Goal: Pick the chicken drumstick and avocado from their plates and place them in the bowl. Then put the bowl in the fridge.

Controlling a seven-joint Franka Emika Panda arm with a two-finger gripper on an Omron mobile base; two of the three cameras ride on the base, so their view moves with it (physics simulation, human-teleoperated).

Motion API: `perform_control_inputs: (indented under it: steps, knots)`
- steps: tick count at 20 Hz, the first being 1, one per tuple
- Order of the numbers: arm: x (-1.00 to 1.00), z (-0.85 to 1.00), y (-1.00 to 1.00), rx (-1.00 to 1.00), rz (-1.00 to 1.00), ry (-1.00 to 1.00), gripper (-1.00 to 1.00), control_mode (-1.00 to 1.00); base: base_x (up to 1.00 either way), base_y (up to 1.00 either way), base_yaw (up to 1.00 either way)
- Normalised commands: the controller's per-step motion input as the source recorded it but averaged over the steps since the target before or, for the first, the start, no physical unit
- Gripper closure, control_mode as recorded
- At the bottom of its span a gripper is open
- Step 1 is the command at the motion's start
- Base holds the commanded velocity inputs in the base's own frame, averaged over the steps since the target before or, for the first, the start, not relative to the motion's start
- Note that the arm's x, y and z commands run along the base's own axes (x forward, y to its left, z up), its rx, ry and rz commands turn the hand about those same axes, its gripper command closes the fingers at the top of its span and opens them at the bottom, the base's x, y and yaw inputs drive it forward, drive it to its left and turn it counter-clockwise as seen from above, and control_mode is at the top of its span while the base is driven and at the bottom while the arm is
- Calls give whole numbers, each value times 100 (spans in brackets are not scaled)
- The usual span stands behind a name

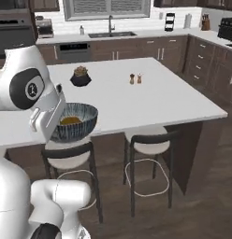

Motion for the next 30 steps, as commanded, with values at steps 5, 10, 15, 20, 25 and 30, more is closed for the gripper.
perform_control_inputs:
  steps: [5, 10, 15, 20, 25, 30]
  knots:
    - [0, 0, 0, 0, 0, 0, 100, 100, -25, 0, -94]
    - [0, 0, 0, 0, 0, 0, 100, 100, -3, -1, -91]
    - [0, 0, 0, 0, 0, 0, 100, 100, 39, 3, -61]
    - [0, 0, 0, 0, 0, 0, 100, 100, 87, 17, -28]
    - [0, 0, 0, 0, 0, 0, 100, 100, 90, 14, -27]
    - [0, 0, 0, 0, 0, 0, 100, 100, 100, 26, -26]
